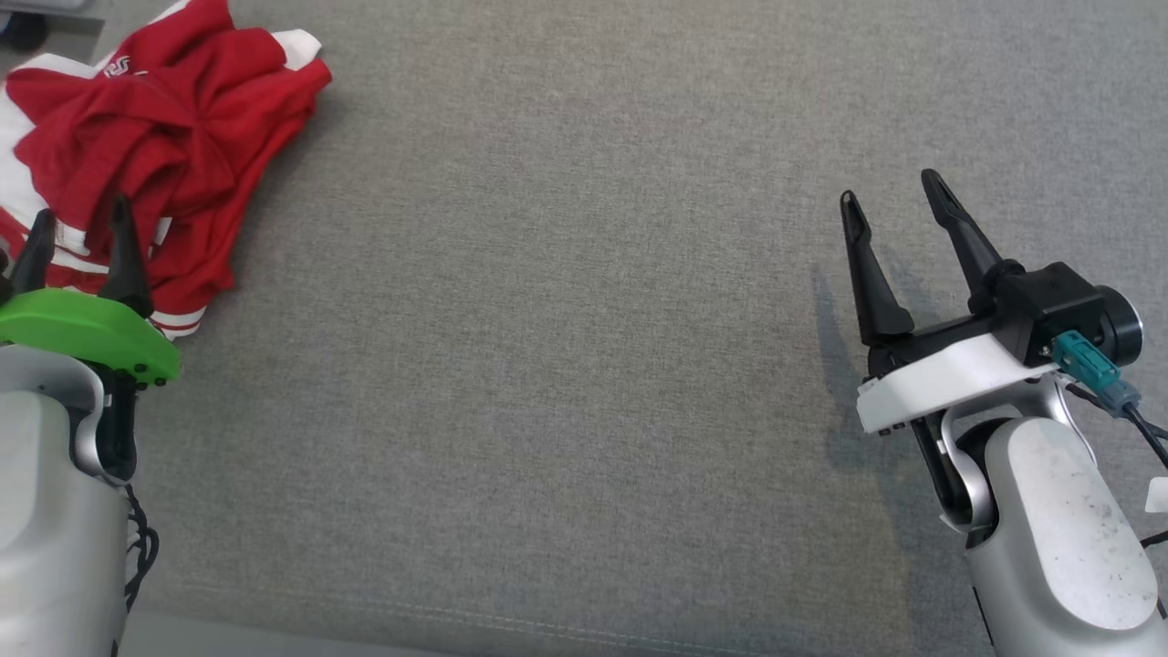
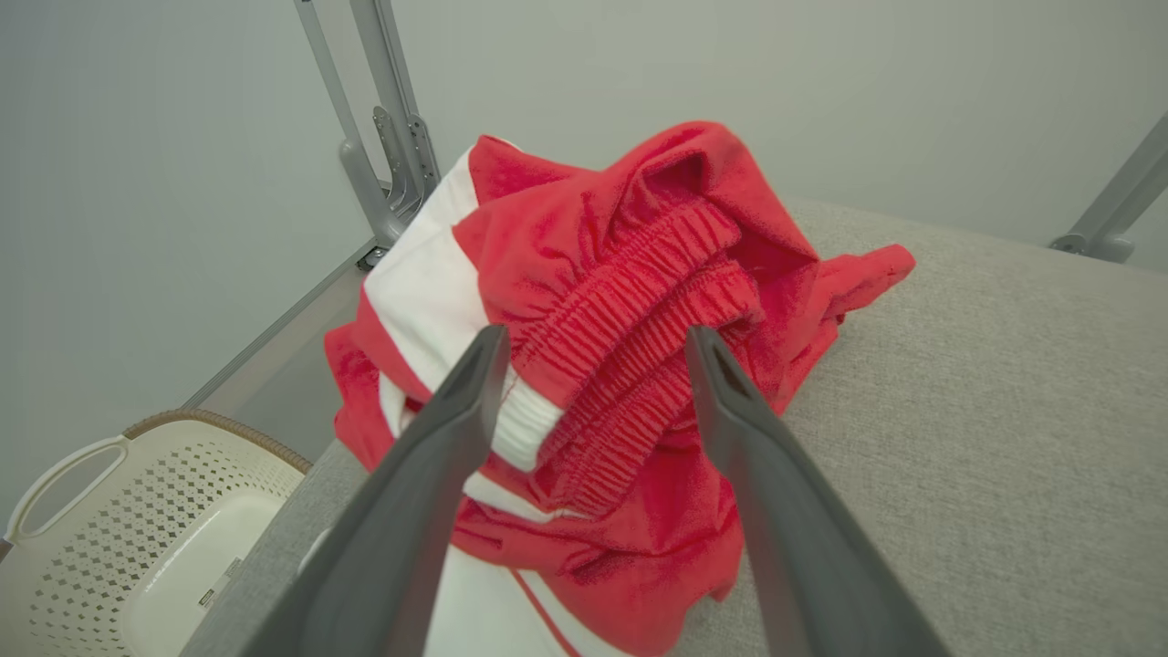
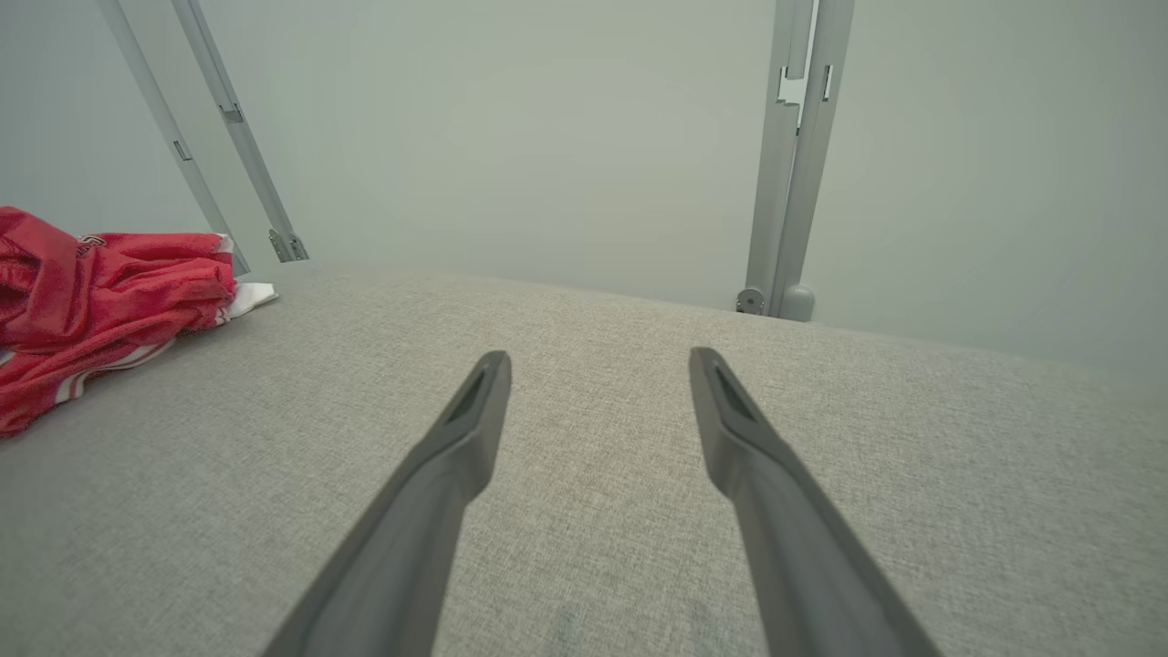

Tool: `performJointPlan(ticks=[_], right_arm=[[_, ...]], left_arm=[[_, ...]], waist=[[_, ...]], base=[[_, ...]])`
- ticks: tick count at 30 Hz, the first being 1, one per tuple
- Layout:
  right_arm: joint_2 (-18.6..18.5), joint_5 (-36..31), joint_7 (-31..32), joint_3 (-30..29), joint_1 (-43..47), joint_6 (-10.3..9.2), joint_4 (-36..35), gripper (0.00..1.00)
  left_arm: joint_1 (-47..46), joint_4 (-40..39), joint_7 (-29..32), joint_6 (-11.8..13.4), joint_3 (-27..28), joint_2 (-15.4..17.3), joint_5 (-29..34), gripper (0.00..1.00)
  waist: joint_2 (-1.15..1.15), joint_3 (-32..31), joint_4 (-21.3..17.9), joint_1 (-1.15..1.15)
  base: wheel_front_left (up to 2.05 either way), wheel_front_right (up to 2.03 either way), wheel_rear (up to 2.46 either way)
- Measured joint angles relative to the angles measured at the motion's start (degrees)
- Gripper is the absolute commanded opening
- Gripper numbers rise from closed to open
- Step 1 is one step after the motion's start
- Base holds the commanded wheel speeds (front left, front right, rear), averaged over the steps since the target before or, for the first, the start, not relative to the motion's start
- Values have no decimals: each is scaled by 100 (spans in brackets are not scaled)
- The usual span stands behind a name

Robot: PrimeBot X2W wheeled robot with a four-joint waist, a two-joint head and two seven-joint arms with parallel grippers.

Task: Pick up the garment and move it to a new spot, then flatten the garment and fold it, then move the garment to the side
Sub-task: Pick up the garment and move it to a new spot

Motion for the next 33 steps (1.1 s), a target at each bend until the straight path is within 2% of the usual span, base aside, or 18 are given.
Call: performJointPlan(ticks=[6,7,8,10,14,18,26,28,29,33], right_arm=[[21,-29,26,-36,-68,0,-20,100],[22,-35,30,-47,-73,0,-20,100],[23,-46,31,-60,-75,0,-19,100],[29,-56,30,-77,-80,0,-5,100],[64,-56,-4,-112,-81,0,60,100],[94,-53,-64,-171,-25,0,149,100],[190,24,-229,-342,154,0,271,100],[205,31,-257,-358,225,0,293,100],[205,31,-257,-358,225,0,293,100],[245,51,-294,-394,346,0,314,100]], left_arm=[[-325,732,-258,-4,81,79,-60,100],[-359,798,-311,-10,87,83,-66,86],[-389,843,-364,-23,85,82,-71,48],[-413,877,-464,-52,89,81,-71,0],[-386,768,-576,-54,109,76,-30,0],[-127,299,-597,0,179,48,82,0],[899,-1305,-579,283,230,-80,279,0],[1190,-1782,-457,403,203,-81,307,0],[1190,-1782,-457,403,203,-81,307,0],[1838,-2893,-136,641,99,-100,391,0]], waist=[[0,330,-149,0],[0,364,-161,0],[0,388,-165,0],[0,401,-150,0],[0,329,-92,0],[0,173,-39,0],[0,-305,-2,0],[0,-436,-12,0],[0,-436,-12,0],[0,-683,-62,0]], base=[[0,0,0],[0,0,0],[0,0,0],[0,0,0],[0,0,0],[0,0,0],[0,0,0],[0,0,0],[0,0,0],[0,0,0]])
